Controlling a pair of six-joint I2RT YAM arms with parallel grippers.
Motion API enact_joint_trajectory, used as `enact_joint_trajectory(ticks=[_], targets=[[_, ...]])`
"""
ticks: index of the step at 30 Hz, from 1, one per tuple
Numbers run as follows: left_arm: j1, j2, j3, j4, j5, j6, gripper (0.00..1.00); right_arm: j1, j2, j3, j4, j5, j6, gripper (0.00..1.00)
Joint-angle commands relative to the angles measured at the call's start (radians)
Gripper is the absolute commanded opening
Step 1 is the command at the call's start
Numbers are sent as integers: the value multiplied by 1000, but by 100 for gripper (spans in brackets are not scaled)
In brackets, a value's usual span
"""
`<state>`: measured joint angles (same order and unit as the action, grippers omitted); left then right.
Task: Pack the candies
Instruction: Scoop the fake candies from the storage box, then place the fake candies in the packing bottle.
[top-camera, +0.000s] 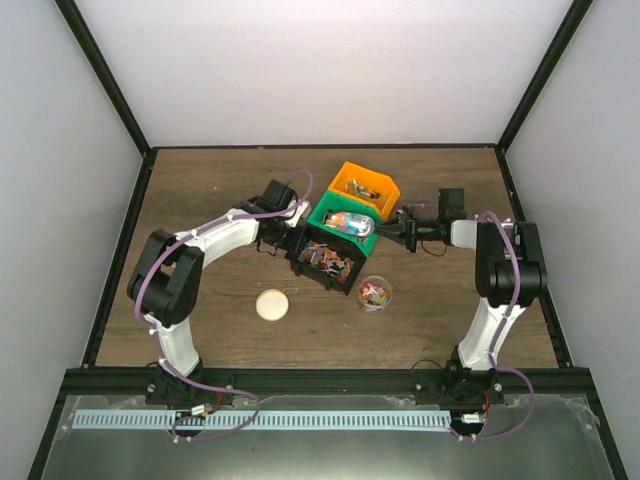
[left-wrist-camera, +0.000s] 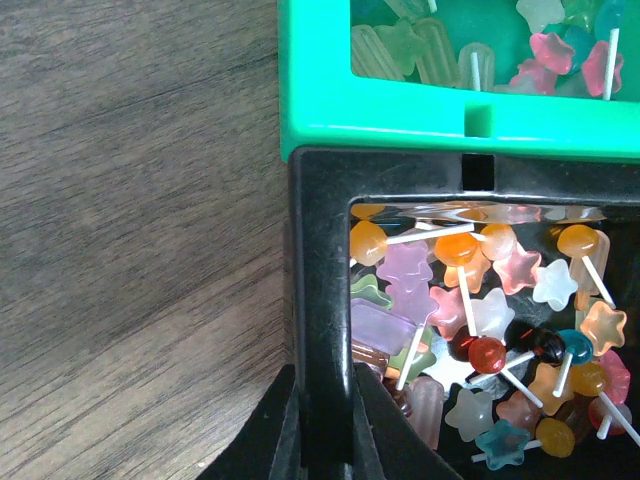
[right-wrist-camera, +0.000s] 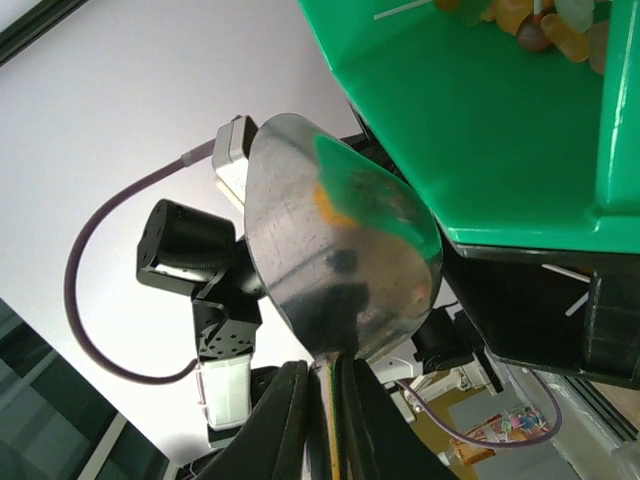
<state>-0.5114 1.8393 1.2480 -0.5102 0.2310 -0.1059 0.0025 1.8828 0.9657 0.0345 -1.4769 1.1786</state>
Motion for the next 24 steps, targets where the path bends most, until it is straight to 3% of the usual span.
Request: enact_joint_trajectory(ticks=[1, 17, 24], targets=[[-3, 36, -4, 20, -3, -18, 4, -31, -63, -18, -77, -51, -69, 1], [-2, 39, -4, 21, 9, -21, 4, -124, -224, -151, -233, -73, -233, 1], [-3, 36, -9, 26, 26, -29, 4, -177, -312, -228, -394, -77, -395, 1]])
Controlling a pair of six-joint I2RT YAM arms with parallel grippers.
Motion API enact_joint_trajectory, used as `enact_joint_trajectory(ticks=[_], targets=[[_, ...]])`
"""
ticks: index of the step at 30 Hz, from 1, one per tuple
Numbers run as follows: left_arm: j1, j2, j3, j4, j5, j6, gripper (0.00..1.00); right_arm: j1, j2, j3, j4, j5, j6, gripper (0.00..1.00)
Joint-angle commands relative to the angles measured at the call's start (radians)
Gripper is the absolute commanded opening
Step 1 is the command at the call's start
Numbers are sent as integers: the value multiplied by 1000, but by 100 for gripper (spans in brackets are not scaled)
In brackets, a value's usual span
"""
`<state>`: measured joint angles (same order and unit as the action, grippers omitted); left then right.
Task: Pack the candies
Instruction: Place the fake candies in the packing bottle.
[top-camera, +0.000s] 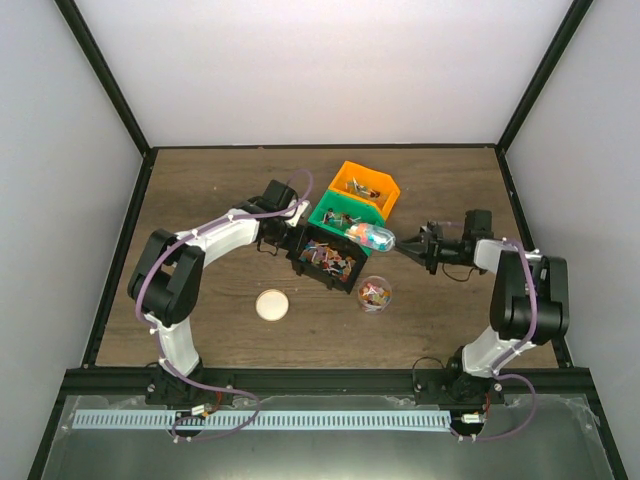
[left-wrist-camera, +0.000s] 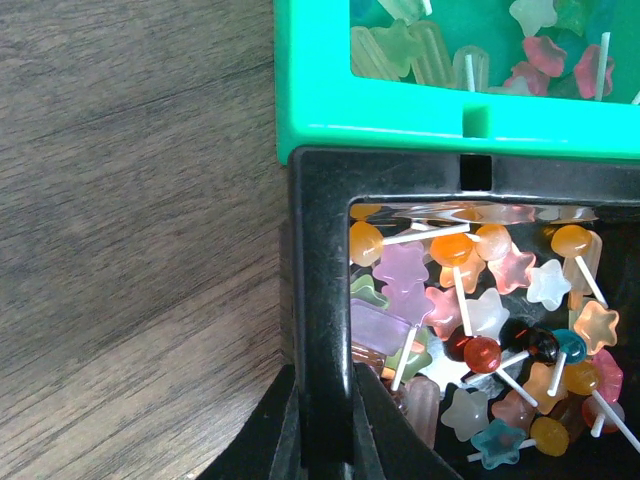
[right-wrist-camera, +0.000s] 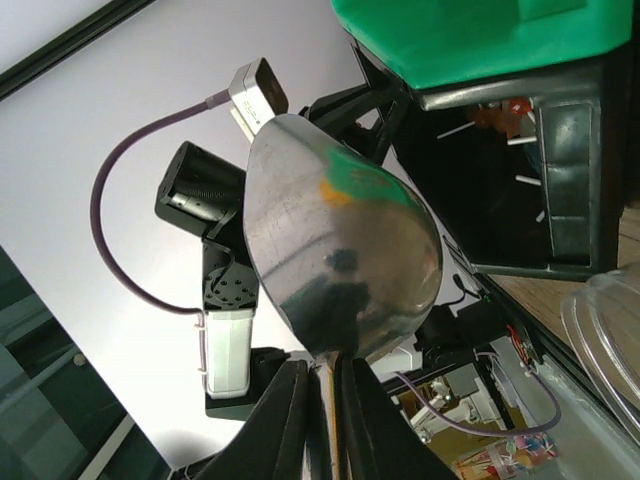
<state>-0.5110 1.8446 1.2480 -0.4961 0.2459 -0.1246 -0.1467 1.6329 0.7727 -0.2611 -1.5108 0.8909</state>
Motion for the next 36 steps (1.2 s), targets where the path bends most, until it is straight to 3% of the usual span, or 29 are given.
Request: enact_joint_trajectory(ticks=[1, 19, 26, 36], targets=[[-3, 31, -10, 11, 14, -10, 4, -37, -86, -58, -87, -44, -95, 1], [-4, 17, -16, 17, 38, -24, 4, -122, -457, -419, -113, -28, -52, 1], [-4, 11, -26, 25, 53, -30, 4, -167, -612, -435, -172, 8, -6, 1], [-4, 21, 17, 10, 80, -41, 4, -178, -686, -448, -291, 30, -59, 1]])
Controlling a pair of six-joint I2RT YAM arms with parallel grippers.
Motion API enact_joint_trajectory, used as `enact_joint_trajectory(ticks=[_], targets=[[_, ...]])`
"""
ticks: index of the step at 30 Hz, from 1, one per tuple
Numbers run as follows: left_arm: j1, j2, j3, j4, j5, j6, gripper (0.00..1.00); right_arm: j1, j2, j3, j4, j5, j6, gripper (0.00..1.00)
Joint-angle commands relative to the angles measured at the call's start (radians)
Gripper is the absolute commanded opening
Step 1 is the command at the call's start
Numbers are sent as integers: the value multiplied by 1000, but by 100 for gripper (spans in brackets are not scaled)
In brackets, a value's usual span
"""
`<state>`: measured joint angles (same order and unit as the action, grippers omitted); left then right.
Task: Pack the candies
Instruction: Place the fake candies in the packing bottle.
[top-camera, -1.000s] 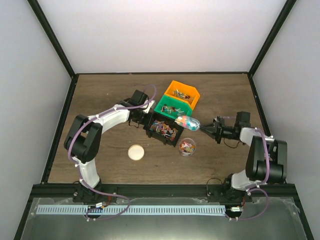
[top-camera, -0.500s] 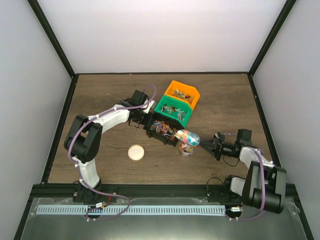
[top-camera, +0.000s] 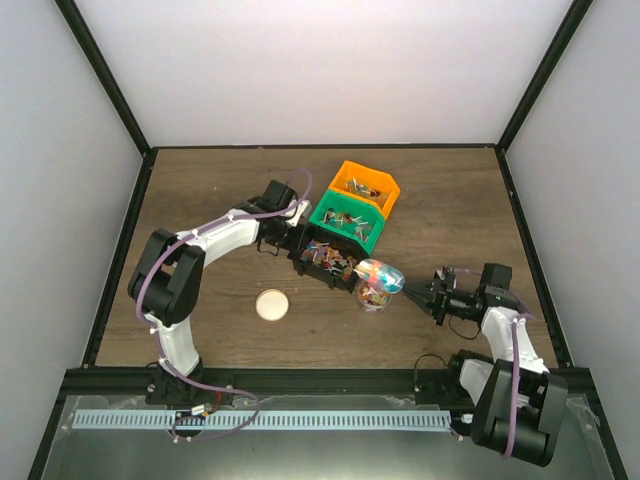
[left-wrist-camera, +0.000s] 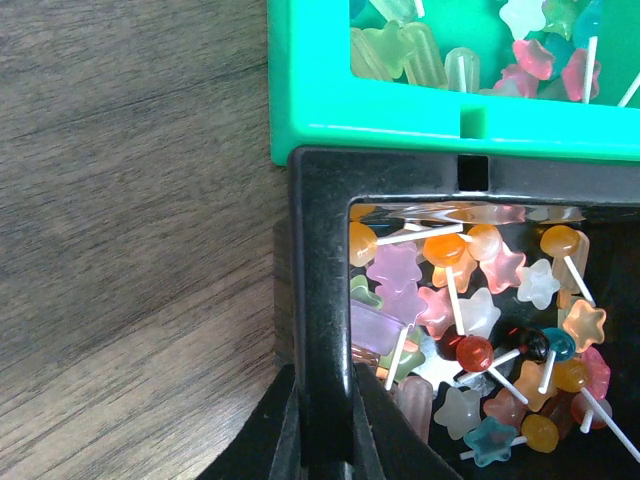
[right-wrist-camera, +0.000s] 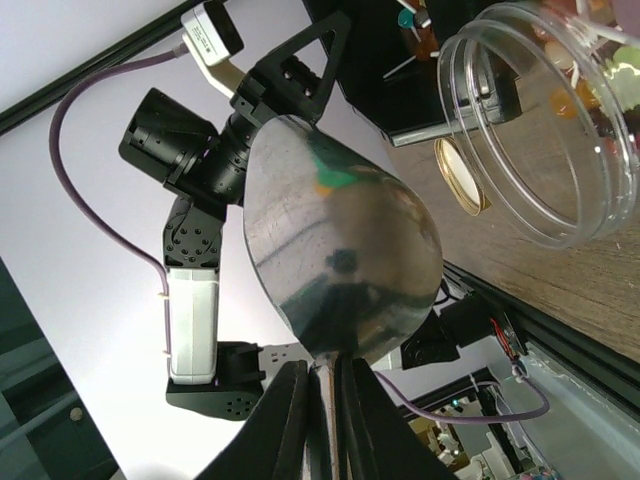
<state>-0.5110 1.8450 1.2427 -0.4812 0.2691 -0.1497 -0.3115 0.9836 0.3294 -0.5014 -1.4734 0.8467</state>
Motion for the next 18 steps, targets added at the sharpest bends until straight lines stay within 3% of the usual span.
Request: enact_joint_trajectory(ticks=[1, 9, 18], targets=[[-3, 21, 24, -3, 58, -19, 4, -14, -44, -3, -51, -9, -9, 1], [24, 55, 70, -31, 9, -24, 4, -52, -173, -35, -10, -51, 120, 1], [26, 46, 81, -32, 10, -35, 4, -88, -240, -42, -98, -40, 92, 1]])
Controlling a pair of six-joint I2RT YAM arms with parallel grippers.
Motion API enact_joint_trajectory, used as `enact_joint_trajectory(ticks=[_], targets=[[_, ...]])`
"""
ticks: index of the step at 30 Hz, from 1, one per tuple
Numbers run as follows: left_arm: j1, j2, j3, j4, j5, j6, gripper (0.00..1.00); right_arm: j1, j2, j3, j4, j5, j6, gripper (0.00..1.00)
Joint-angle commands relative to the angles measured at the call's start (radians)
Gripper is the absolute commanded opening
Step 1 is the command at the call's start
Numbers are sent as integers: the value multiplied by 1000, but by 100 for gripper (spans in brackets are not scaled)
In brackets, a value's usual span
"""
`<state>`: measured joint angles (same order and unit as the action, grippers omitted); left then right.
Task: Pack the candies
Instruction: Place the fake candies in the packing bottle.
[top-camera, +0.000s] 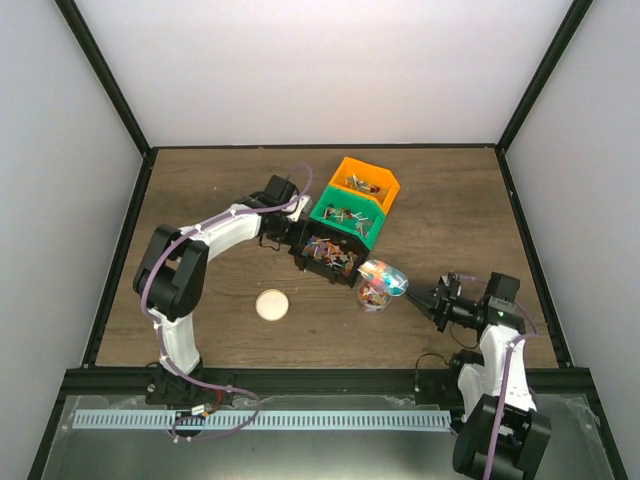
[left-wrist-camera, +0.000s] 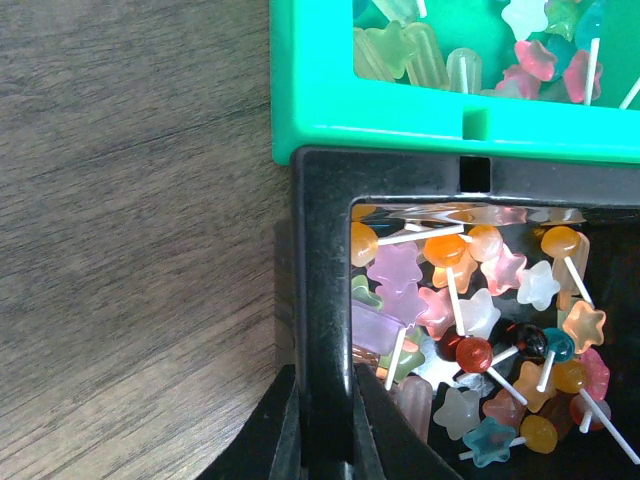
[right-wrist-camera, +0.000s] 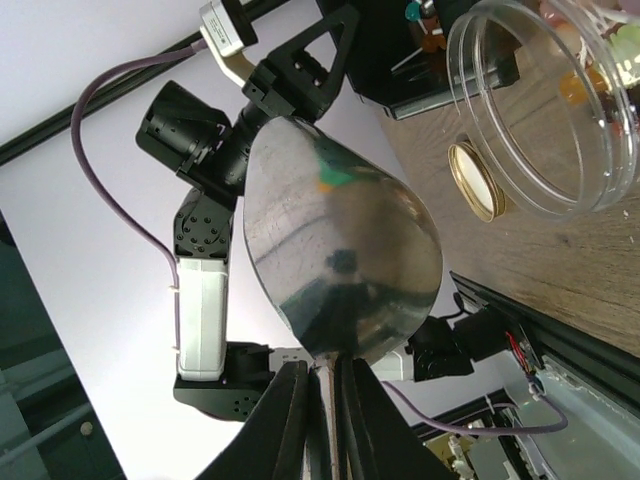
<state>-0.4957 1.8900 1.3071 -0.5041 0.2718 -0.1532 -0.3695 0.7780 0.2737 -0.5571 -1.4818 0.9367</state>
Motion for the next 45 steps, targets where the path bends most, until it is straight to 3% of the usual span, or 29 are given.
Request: enact_joint_trajectory(ticks=[1, 29, 45], targets=[[13, -4, 17, -8, 8, -35, 5, -37, -43, 11, -49, -31, 2, 1], [11, -35, 8, 22, 70, -65, 9, -68, -177, 80, -456, 139, -151, 1], [19, -59, -6, 30, 72, -64, 9, -68, 17, 242, -656, 347, -435, 1]])
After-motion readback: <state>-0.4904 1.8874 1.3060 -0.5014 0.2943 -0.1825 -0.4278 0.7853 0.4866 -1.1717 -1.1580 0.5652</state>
